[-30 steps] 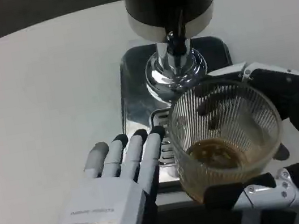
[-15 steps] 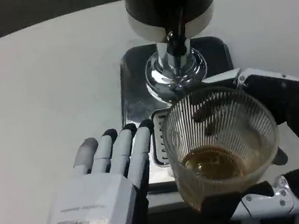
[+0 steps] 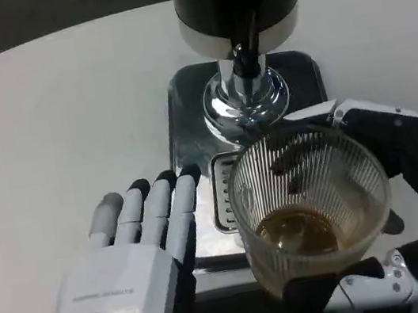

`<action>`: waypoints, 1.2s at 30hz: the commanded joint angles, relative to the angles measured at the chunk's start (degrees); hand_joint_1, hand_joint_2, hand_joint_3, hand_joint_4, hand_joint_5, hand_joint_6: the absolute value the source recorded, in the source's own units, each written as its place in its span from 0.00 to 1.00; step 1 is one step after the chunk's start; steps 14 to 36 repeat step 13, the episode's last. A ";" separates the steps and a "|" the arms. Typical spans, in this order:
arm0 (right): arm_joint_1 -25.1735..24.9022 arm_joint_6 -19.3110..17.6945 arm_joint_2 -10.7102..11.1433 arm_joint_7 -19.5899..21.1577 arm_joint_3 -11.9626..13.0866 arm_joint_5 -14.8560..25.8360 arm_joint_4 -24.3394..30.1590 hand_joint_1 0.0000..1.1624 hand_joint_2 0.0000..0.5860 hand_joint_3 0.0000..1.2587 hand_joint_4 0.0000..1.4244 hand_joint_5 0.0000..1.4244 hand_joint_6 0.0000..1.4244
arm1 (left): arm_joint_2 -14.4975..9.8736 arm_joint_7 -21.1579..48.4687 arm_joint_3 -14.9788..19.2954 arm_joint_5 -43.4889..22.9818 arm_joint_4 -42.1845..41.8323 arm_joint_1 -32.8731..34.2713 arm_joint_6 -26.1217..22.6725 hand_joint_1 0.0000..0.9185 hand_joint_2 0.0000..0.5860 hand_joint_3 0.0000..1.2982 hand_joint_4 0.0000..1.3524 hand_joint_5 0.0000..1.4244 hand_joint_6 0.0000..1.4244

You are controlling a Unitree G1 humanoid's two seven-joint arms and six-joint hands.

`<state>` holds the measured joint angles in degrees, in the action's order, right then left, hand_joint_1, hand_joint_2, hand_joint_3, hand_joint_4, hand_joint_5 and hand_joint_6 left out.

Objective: Grasp the cup under the faucet to collect the drink, then remove the cup.

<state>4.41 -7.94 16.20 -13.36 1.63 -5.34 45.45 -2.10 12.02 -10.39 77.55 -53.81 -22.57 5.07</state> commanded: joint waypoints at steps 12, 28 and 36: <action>-0.29 -0.25 -1.31 0.90 0.39 -0.09 2.03 1.00 0.15 0.66 0.71 0.81 1.00 | 0.61 -0.92 0.11 0.34 0.27 -0.45 0.15 0.00 0.07 0.00 0.00 0.00 0.00; -0.29 -0.26 -1.33 0.89 0.45 -0.08 2.01 1.00 0.15 0.66 0.71 0.81 1.00 | 0.66 -0.92 0.08 0.33 0.31 -0.40 0.15 0.00 0.07 0.00 0.00 0.00 0.00; -0.29 -0.26 -1.33 0.89 0.45 -0.08 2.01 1.00 0.15 0.66 0.71 0.81 1.00 | 0.66 -0.92 0.08 0.33 0.31 -0.40 0.15 0.00 0.07 0.00 0.00 0.00 0.00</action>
